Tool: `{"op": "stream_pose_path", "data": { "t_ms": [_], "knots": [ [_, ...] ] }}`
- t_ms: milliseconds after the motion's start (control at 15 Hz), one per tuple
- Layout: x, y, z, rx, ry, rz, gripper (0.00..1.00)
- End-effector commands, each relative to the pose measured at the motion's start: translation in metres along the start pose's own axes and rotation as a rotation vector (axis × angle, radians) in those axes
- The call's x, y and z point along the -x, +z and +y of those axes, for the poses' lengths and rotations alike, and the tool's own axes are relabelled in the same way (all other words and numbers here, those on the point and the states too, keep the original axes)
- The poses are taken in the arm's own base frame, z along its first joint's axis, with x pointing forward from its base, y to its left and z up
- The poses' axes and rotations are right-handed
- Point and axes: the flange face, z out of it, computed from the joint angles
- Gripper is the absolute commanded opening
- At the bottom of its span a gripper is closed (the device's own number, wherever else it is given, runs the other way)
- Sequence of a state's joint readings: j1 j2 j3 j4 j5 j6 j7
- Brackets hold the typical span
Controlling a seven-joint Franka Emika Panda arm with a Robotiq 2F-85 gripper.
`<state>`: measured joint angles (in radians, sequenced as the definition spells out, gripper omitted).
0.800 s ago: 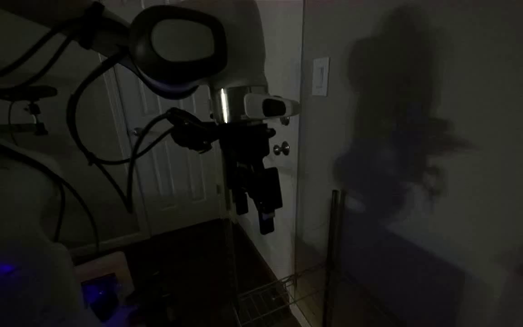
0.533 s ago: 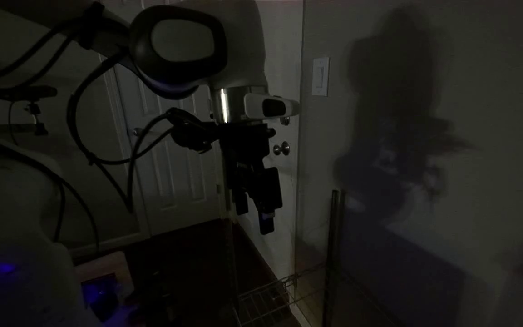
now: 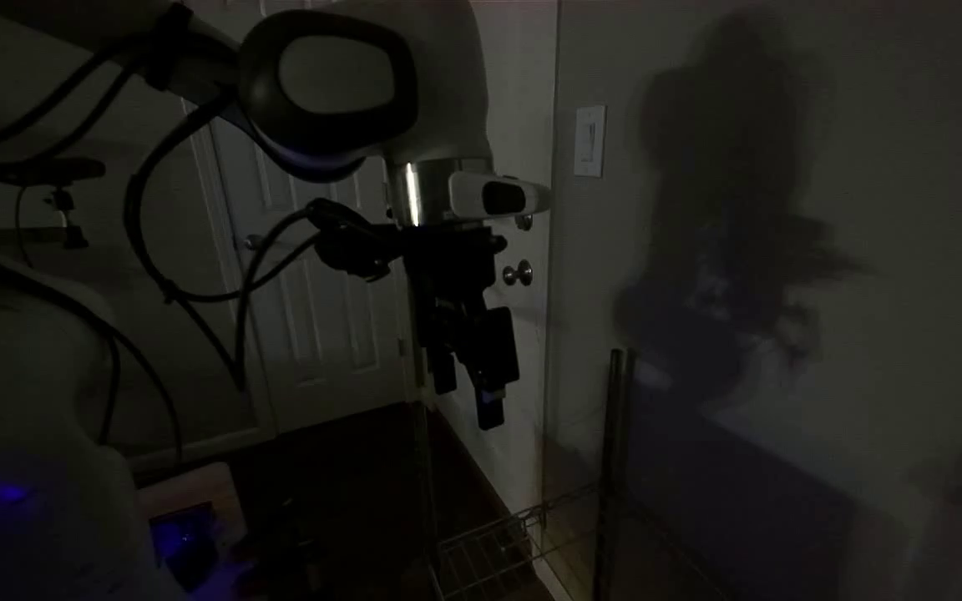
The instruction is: Turn on the light switch.
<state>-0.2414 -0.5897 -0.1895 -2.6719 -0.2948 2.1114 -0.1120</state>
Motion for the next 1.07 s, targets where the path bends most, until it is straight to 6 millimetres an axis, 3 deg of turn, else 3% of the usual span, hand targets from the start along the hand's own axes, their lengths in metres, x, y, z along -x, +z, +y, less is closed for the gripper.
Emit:
{"op": "stream_pose_path", "data": {
  "t_ms": [0, 533, 1000],
  "knots": [
    [-0.025, -0.007, -0.026, -0.019, -0.029, 0.056, 1.00],
    [-0.097, -0.058, -0.138, -0.021, -0.268, 0.315, 1.00],
    [-0.139, -0.099, -0.197, -0.002, -0.401, 0.538, 1.00]
  ]
}}
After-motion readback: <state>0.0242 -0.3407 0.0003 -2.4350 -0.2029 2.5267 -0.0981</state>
